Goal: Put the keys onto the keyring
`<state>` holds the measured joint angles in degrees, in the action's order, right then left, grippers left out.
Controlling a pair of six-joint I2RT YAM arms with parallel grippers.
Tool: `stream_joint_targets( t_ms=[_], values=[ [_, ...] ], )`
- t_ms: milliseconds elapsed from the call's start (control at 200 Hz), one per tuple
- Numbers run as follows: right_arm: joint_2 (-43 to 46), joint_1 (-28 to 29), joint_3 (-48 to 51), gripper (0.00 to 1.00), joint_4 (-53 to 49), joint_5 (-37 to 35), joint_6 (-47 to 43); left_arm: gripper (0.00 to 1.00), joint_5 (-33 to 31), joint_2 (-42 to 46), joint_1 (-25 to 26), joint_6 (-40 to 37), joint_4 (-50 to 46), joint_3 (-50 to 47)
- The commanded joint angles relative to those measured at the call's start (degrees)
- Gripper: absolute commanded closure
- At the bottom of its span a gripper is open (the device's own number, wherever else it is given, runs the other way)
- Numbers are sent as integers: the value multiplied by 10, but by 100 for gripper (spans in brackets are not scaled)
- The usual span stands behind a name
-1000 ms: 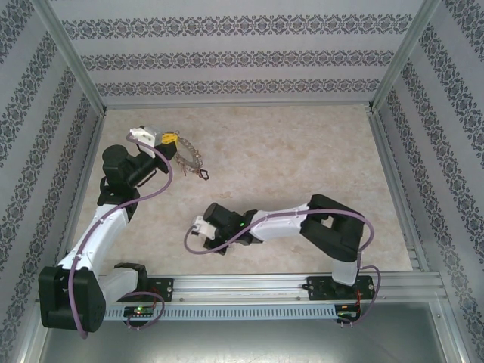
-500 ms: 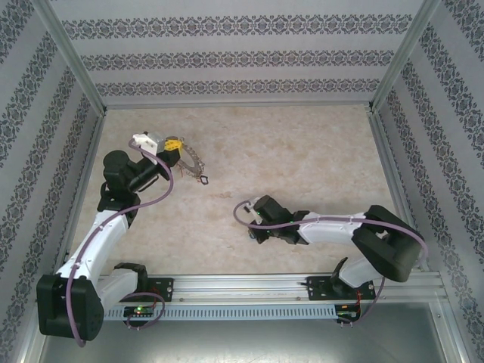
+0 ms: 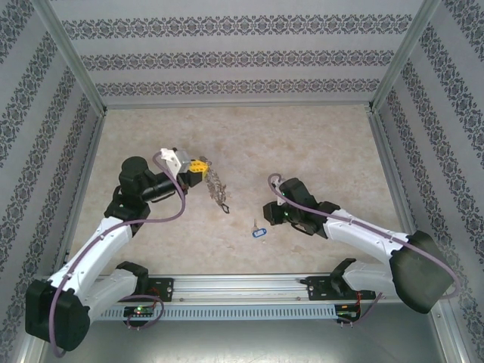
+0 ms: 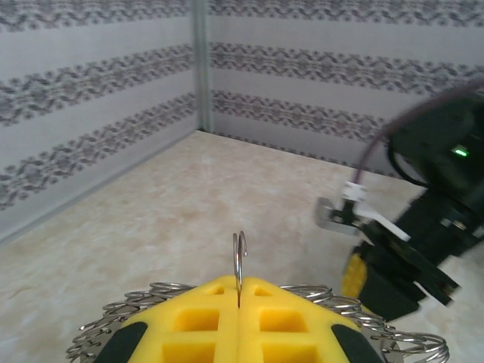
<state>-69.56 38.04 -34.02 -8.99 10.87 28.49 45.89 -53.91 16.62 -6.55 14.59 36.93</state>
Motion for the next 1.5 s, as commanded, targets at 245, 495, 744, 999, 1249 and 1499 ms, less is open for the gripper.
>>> stream_joint_targets(
  t_ms=[245,495,744,999,1249,1499],
  values=[
    [-145,97,-159,86,-164,48,36,100,-13,123,34,-56,-111,-31],
    [-203,103,-198,86,-188,37,47,100,-33,174,36,-81,-167,-40],
    [-244,115,-197,86,-209,13,50,100,-14,160,40,-84,-153,-40],
    [-204,114,-185,82,-206,-6,58,100,-8,134,59,-91,-153,-39],
    [-172,74,-148,71,-213,13,30,100,10,102,73,-72,-119,-45],
    [-225,79,-165,72,-211,31,25,100,3,91,81,-71,-114,-56]
  ],
)
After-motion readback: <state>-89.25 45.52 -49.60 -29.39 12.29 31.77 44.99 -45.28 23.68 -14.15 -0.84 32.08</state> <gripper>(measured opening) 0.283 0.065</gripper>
